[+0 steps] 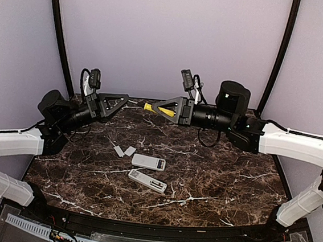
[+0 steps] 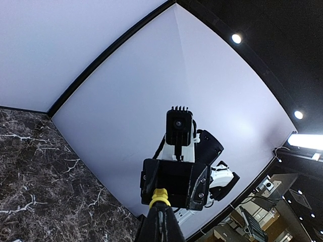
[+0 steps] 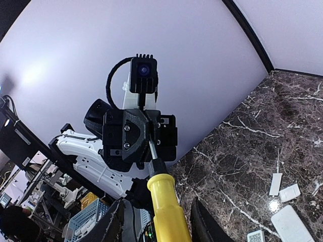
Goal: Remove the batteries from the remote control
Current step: Pass from the right arm to the left, then pass from the left arm to the right, then adjust the remote control without the battery cover at the center of the board.
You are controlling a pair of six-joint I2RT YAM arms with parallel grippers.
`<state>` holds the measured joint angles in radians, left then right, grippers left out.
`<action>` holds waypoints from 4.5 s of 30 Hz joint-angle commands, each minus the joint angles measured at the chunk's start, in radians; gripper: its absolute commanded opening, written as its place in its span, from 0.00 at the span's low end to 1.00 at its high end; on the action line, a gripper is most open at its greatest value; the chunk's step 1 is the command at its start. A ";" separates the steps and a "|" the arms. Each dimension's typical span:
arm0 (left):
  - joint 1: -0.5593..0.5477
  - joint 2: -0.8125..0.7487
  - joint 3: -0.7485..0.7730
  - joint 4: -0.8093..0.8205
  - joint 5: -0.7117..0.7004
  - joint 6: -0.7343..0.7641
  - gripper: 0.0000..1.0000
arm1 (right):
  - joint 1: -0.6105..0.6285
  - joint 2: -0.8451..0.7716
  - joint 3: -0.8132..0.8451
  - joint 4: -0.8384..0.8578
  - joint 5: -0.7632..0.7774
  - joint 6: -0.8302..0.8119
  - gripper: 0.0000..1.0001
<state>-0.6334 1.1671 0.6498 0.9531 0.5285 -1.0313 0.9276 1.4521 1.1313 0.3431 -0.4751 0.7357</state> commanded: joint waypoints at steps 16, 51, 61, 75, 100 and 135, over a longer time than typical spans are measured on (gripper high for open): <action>-0.006 0.022 0.018 0.059 -0.008 0.011 0.00 | 0.010 0.029 0.048 0.014 -0.027 -0.011 0.26; -0.017 0.272 0.100 -0.850 -0.115 0.181 0.70 | -0.086 -0.045 -0.050 -0.703 0.435 -0.145 0.00; -0.046 0.382 0.107 -0.836 -0.048 0.119 0.70 | -0.102 -0.054 -0.053 -0.702 0.440 -0.142 0.00; -0.063 0.485 0.174 -0.870 -0.106 0.155 0.71 | -0.107 -0.074 -0.058 -0.702 0.443 -0.131 0.00; -0.070 0.597 0.285 -0.930 -0.190 0.217 0.71 | -0.111 -0.083 -0.072 -0.681 0.439 -0.118 0.00; -0.071 0.734 0.412 -0.839 -0.197 0.376 0.70 | -0.104 -0.035 -0.139 -0.647 0.248 -0.135 0.00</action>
<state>-0.6987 1.9018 1.0473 0.1577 0.3676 -0.6758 0.8165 1.3808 0.9981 -0.3458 -0.1867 0.6067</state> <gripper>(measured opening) 0.708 0.140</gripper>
